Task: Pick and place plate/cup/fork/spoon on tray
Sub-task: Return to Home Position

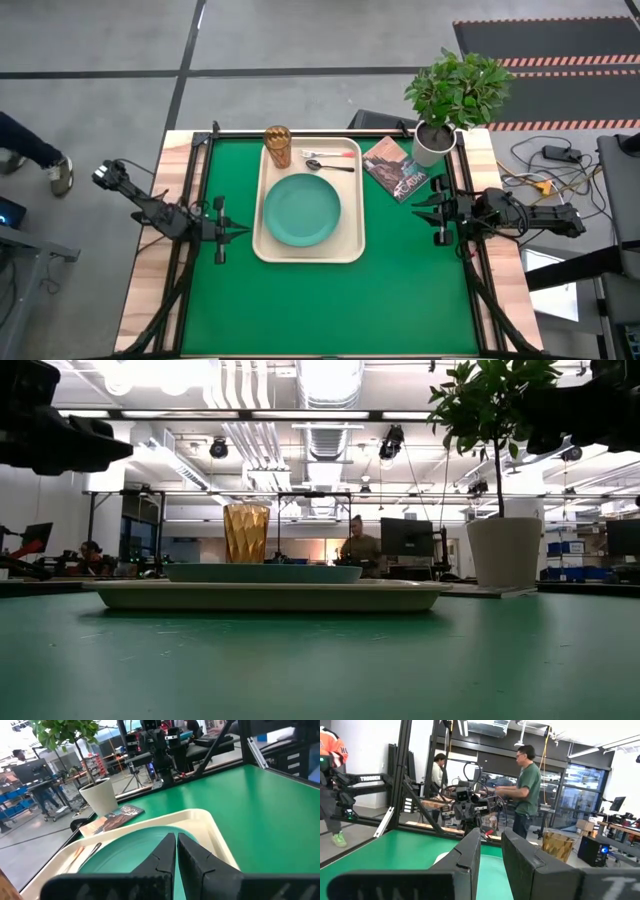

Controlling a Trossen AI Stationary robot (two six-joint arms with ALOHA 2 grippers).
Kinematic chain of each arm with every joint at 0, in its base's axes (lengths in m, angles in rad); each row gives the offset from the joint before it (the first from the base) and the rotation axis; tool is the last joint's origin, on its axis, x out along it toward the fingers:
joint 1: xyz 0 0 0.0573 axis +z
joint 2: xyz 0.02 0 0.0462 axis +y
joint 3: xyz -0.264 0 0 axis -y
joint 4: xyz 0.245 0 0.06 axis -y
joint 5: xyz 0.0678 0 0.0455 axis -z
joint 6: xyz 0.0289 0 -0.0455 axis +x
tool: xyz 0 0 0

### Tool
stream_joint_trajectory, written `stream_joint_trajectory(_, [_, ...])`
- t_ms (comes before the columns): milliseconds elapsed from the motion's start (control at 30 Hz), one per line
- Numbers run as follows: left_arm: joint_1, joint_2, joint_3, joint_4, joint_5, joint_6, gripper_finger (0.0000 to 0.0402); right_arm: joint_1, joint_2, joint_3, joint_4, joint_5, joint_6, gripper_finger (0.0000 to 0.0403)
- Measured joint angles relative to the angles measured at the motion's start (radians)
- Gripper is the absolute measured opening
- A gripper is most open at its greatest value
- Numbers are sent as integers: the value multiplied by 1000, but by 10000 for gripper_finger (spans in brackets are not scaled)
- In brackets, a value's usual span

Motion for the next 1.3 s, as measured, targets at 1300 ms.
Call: stream_joint_trajectory(1300, [0,135,0,0,0,0,0,0,0,0,0,0,0,68])
